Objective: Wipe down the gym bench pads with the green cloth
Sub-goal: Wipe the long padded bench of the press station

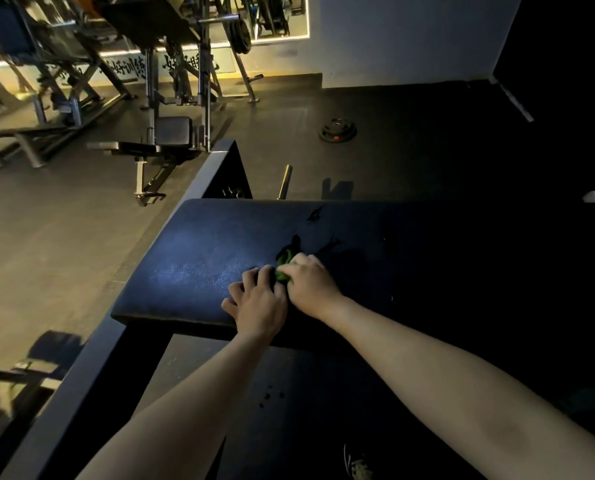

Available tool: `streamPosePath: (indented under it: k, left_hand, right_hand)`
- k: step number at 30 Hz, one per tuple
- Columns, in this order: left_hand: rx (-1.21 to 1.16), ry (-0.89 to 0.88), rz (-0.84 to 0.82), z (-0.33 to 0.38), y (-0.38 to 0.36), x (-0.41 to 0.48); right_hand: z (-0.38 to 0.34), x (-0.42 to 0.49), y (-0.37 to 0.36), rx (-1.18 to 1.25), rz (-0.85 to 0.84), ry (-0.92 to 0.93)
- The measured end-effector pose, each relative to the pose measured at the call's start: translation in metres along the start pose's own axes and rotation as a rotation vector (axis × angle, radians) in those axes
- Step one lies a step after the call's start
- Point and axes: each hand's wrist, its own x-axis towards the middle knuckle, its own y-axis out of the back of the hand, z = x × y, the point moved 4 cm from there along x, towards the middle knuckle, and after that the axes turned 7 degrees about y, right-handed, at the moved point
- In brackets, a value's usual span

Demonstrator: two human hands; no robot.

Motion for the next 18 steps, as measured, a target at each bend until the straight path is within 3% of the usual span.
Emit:
streamPosePath:
  k: [4,8,11,15,18]
  left_hand:
    - [0.039,-0.040,0.019,-0.002,-0.003,0.001]
    - [0.051,-0.050,0.053,-0.002,-0.005,0.000]
    - [0.068,-0.054,0.070,-0.003,-0.007,0.000]
    - [0.067,-0.037,0.074,-0.005,-0.008,0.002]
    - [0.092,-0.029,0.099,-0.005,-0.009,0.003]
  right_hand:
    - [0.033,0.008,0.016,-0.085,0.017,0.065]
    - [0.103,0.015,0.055,-0.136,0.153,-0.178]
    - [0.115,0.016,0.062,-0.184,0.219,-0.273]
    - [0.072,0.020,0.035,-0.106,0.131,-0.167]
    - [0.036,0.019,0.013,0.020,0.033,0.026]
